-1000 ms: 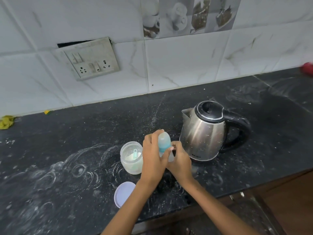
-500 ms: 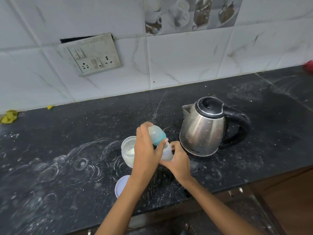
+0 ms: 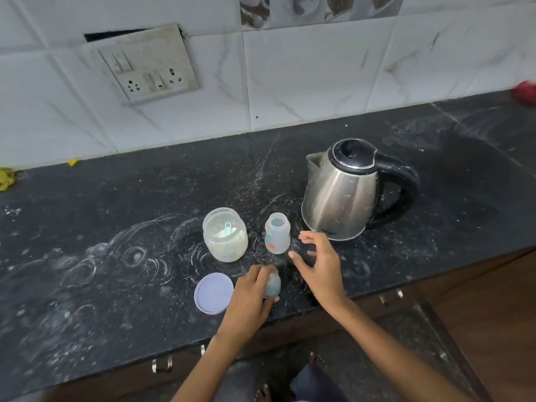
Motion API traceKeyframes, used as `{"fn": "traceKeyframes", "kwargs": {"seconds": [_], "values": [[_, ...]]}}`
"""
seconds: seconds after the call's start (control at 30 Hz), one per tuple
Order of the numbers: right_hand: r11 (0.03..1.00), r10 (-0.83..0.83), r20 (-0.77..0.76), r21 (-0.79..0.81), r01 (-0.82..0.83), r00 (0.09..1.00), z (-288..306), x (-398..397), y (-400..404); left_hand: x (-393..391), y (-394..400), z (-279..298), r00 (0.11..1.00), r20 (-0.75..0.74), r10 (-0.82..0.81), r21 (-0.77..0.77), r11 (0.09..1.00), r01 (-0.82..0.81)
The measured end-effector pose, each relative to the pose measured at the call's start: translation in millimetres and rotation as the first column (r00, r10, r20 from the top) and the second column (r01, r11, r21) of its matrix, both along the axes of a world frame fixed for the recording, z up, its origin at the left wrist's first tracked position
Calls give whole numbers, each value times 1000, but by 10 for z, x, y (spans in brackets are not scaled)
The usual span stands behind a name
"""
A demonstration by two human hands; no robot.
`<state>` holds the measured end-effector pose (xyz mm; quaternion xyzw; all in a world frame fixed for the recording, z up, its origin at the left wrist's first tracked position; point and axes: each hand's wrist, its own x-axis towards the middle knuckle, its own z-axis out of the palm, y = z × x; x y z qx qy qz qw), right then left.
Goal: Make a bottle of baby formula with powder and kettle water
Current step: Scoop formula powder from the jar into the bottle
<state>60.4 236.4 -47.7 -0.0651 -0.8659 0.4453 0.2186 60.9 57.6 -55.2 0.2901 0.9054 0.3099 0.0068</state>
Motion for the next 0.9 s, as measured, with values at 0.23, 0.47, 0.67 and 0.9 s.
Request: {"fn": "traceKeyframes", "kwargs": {"seconds": [0.23,0.47,0.67,0.9], "values": [[990,137,-168,56,-129,976,345,-59,-272,69,-194,253,949,-169,265,241,945,-221],[954,295,-199,118,-276,935,651,-485,-548,-374,-476,348,797,7,604,271,766,-583],[904,423,-45,88,-418,905,699,-803,-638,-674,-466,291,826,196,528,269,782,-563],[793,514,166,283,-540,842,853,-975,-593,-623,-474,380,907,73,415,340,845,-414]]}}
